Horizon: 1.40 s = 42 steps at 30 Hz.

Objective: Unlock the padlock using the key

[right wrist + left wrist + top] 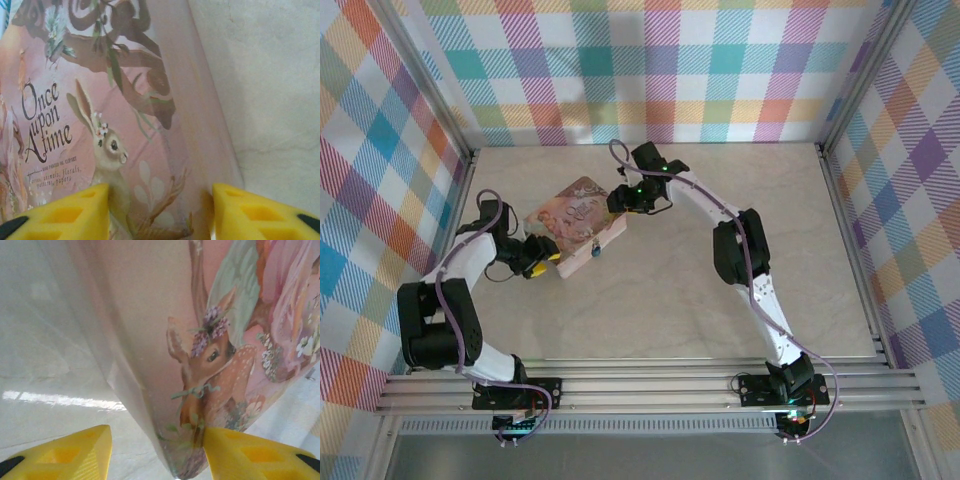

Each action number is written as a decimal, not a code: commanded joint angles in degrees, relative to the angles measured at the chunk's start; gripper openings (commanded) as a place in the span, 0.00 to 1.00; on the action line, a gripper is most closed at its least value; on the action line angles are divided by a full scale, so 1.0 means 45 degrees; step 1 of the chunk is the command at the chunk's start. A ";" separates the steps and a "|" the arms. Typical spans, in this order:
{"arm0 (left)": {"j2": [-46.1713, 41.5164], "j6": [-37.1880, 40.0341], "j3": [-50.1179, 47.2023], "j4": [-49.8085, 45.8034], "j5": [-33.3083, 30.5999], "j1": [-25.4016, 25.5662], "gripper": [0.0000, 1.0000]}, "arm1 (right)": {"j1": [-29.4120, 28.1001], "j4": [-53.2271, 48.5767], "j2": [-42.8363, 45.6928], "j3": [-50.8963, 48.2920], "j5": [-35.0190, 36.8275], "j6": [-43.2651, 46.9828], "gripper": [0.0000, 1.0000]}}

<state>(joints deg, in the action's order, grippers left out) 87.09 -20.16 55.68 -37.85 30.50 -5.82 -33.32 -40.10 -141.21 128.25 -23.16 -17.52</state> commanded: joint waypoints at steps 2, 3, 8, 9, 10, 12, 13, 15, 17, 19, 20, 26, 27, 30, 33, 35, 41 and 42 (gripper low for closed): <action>0.1333 -0.0525 0.0786 0.0656 -0.0117 0.0111 0.51 | -0.0254 -0.0604 0.0768 -0.1150 -0.0088 0.0524 0.47; 0.1618 -0.0537 0.1147 0.0628 -0.0088 0.0192 0.50 | -0.0252 -0.0550 0.0905 -0.1311 -0.0080 0.0514 0.47; 0.3113 -0.0510 0.2873 0.0395 0.0172 0.0909 0.49 | -0.0159 -0.0421 0.1377 -0.1948 0.0007 0.0308 0.47; 0.3428 -0.0490 0.3271 0.0330 0.0186 0.1129 0.49 | -0.0089 -0.0363 0.1501 -0.2133 0.0077 0.0184 0.47; 0.3693 -0.0518 0.3561 0.0290 0.0177 0.1291 0.49 | 0.0003 -0.0288 0.1632 -0.2346 0.0157 0.0051 0.48; 0.4303 -0.0595 0.4334 0.0262 0.0175 0.1705 0.49 | 0.0284 0.0127 0.2035 -0.3034 0.0107 -0.0374 0.48; 0.4565 -0.0657 0.4664 0.0265 0.0205 0.1874 0.49 | 0.0440 0.0337 0.2217 -0.3338 0.0049 -0.0556 0.48; 0.5194 -0.0789 0.5467 0.0228 0.0252 0.2284 0.49 | 0.0782 0.0745 0.2602 -0.3999 -0.0008 -0.0909 0.48; 0.5761 -0.0834 0.6257 0.0087 0.0282 0.2700 0.49 | 0.1077 0.0952 0.2914 -0.4447 0.0065 -0.1110 0.48; 0.6367 -0.0827 0.7153 -0.0125 0.0273 0.3132 0.49 | 0.1350 0.0998 0.3196 -0.4837 0.0176 -0.1180 0.48; 0.6736 -0.0832 0.7660 -0.0265 0.0265 0.3353 0.49 | 0.1487 0.1045 0.3339 -0.5078 0.0204 -0.1199 0.48; 0.8622 -0.0992 1.0385 -0.0896 0.0390 0.4553 0.49 | 0.2142 0.1162 0.4218 -0.6286 0.0545 -0.1313 0.49; 0.8893 -0.1060 1.0833 -0.0952 0.0412 0.4728 0.49 | 0.2239 0.1173 0.4346 -0.6457 0.0610 -0.1322 0.50; 0.9541 -0.1230 1.1844 -0.1089 0.0502 0.5219 0.49 | 0.2518 0.1137 0.4684 -0.6883 0.0820 -0.1353 0.51; 1.0021 -0.1402 1.2525 -0.1111 0.0564 0.5611 0.49 | 0.2761 0.1008 0.4999 -0.7191 0.0982 -0.1344 0.51; 1.0273 -0.1533 1.2892 -0.1092 0.0604 0.5812 0.49 | 0.2899 0.0934 0.5216 -0.7377 0.1155 -0.1288 0.52; 1.0732 -0.1918 1.3663 -0.0943 0.0566 0.6339 0.49 | 0.3349 0.0630 0.5808 -0.7755 0.1680 -0.1242 0.55; 1.0762 -0.1990 1.3725 -0.0871 0.0566 0.6386 0.49 | 0.3424 0.0591 0.5888 -0.7776 0.1771 -0.1263 0.55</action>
<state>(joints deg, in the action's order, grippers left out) 132.27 -26.30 116.64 -42.98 26.89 17.34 -15.88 -36.32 -116.77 94.17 -10.17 -24.60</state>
